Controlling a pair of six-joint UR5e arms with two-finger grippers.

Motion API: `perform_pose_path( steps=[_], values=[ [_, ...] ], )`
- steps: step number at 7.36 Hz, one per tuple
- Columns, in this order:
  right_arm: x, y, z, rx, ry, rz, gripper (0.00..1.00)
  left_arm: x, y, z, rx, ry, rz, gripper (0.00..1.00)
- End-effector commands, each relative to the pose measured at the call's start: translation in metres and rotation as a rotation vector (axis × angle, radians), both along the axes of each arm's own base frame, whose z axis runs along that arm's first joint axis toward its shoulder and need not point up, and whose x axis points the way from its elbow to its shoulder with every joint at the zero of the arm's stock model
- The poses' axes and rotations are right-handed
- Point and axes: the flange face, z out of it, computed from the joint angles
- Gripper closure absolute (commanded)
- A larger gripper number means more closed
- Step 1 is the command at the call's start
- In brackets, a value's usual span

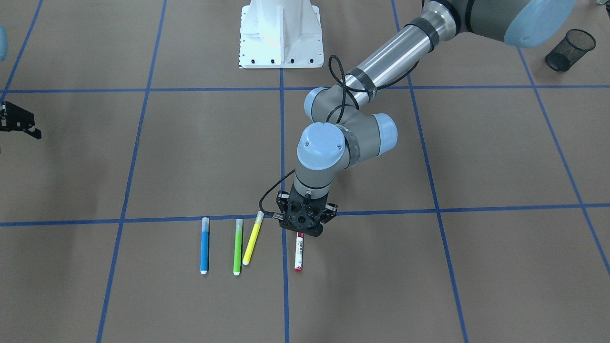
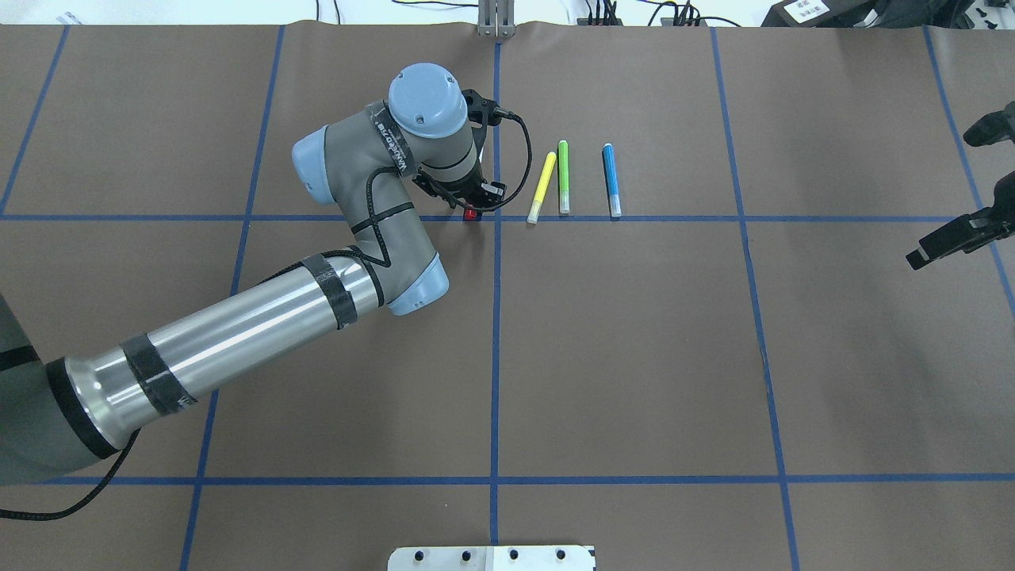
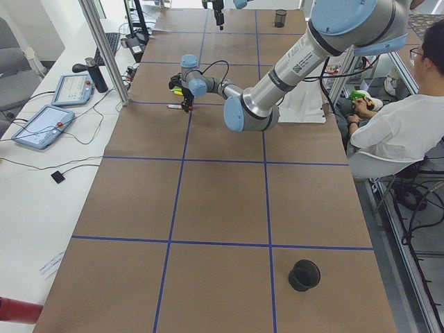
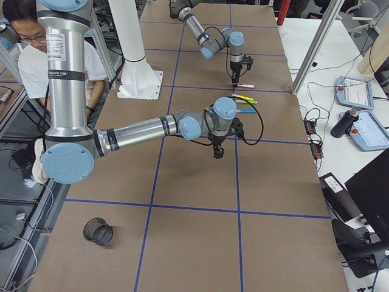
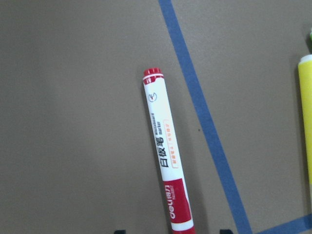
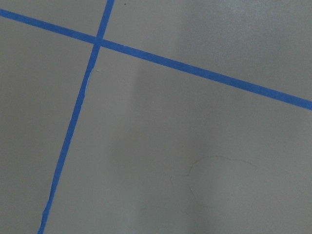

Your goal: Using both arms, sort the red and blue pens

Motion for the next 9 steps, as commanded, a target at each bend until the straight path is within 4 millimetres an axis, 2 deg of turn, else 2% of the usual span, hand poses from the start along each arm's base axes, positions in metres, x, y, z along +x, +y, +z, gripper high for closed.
perform_pose_path(
  steps=[1, 2, 3, 4, 5, 6, 7, 8, 9],
  values=[
    [0.000, -0.001, 0.001, 0.000, 0.001, 0.000, 0.00, 0.000, 0.001, -0.001, 0.000, 0.002, 0.000, 1.00],
    [-0.003, -0.007, -0.009, 0.014, -0.004, 0.004, 0.00, -0.004, 0.000, -0.009, -0.005, 0.017, -0.014, 1.00],
    [-0.011, -0.019, -0.028, 0.008, -0.010, 0.034, 0.00, -0.030, -0.007, -0.025, -0.010, 0.054, -0.047, 1.00],
    [-0.041, -0.030, -0.057, -0.009, -0.019, 0.050, 0.00, -0.063, -0.010, -0.011, -0.060, 0.082, -0.022, 1.00],
    [-0.080, -0.045, -0.087, -0.043, -0.019, 0.081, 0.00, -0.100, 0.008, 0.035, -0.099, 0.114, 0.006, 1.00],
    [-0.134, -0.048, -0.121, -0.042, 0.004, 0.101, 0.00, -0.148, 0.026, 0.077, -0.124, 0.117, -0.030, 1.00],
    [-0.183, -0.050, -0.155, -0.063, 0.028, 0.171, 0.00, -0.199, 0.032, 0.106, -0.141, 0.119, -0.055, 1.00],
    [-0.221, -0.054, -0.177, -0.082, 0.034, 0.198, 0.00, -0.239, 0.027, 0.121, -0.186, 0.143, -0.063, 1.00],
    [-0.253, -0.067, -0.186, -0.075, 0.053, 0.197, 0.01, -0.279, 0.026, 0.141, -0.228, 0.132, -0.100, 1.00]
  ],
)
